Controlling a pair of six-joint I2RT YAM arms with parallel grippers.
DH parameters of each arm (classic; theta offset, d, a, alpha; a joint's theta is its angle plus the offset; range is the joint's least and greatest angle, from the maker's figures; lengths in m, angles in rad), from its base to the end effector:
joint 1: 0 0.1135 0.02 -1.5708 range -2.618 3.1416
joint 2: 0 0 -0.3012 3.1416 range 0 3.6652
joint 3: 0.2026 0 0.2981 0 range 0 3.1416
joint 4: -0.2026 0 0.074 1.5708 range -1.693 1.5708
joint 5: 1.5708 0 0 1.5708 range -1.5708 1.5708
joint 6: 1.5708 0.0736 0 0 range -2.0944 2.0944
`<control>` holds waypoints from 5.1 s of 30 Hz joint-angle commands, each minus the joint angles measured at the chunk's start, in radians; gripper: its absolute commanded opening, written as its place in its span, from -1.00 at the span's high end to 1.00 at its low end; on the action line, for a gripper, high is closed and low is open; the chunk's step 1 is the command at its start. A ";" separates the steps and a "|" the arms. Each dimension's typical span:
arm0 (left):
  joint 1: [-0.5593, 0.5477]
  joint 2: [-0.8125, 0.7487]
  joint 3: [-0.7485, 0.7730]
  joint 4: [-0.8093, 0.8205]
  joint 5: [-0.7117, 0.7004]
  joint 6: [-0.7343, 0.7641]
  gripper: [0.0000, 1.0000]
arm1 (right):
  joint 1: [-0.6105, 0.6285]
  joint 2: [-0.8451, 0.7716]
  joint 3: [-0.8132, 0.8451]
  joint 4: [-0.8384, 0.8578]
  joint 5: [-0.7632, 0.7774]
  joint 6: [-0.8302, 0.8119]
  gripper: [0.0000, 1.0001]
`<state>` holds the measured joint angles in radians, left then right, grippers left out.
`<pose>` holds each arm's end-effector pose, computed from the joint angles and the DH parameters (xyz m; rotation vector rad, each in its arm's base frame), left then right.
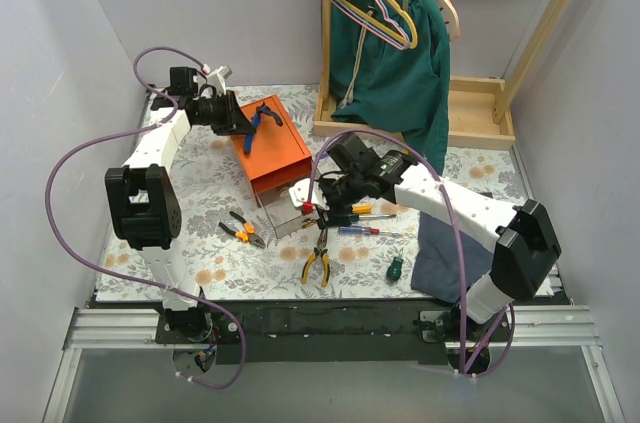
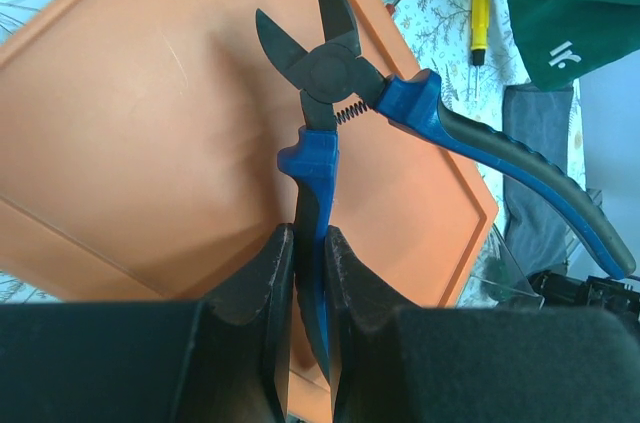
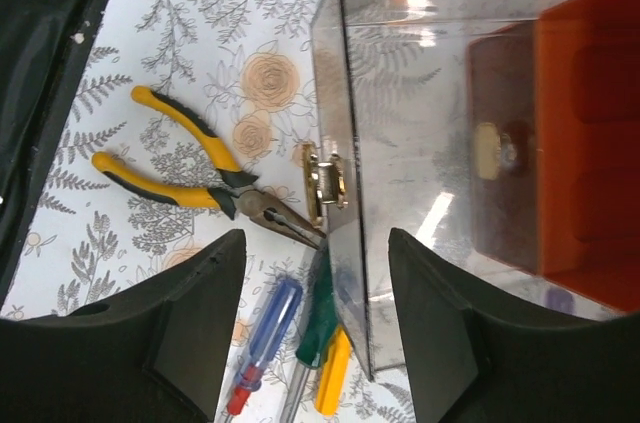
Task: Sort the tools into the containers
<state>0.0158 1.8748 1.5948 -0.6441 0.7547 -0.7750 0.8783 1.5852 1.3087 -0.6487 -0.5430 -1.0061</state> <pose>0.4850 -0.0428 0.2760 -0.6669 2.4736 -1.2503 0.2287 0.3353 0.2832 -2.0725 1.2304 0.6154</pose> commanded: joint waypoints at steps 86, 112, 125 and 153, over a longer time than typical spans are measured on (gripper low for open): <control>-0.240 -0.031 0.278 -0.330 -0.364 0.131 -0.25 | -0.291 -0.475 -0.405 0.147 0.092 0.356 -0.45; -0.127 -0.173 0.256 -0.270 -0.433 0.155 -0.15 | -0.305 -0.461 -0.418 0.248 0.164 0.590 -0.44; 0.254 -0.705 -0.722 -0.471 -0.221 1.683 -0.12 | -0.331 -0.432 -0.336 0.222 0.041 0.664 -0.50; -0.175 -0.571 -0.986 -0.068 -0.403 1.411 0.41 | -0.418 -0.403 -0.335 0.242 0.037 0.676 -0.51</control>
<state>-0.1543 1.2961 0.6296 -0.6952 0.4412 0.5987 0.4686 1.1843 0.9470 -0.4469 -0.4824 -0.3424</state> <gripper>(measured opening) 0.389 0.756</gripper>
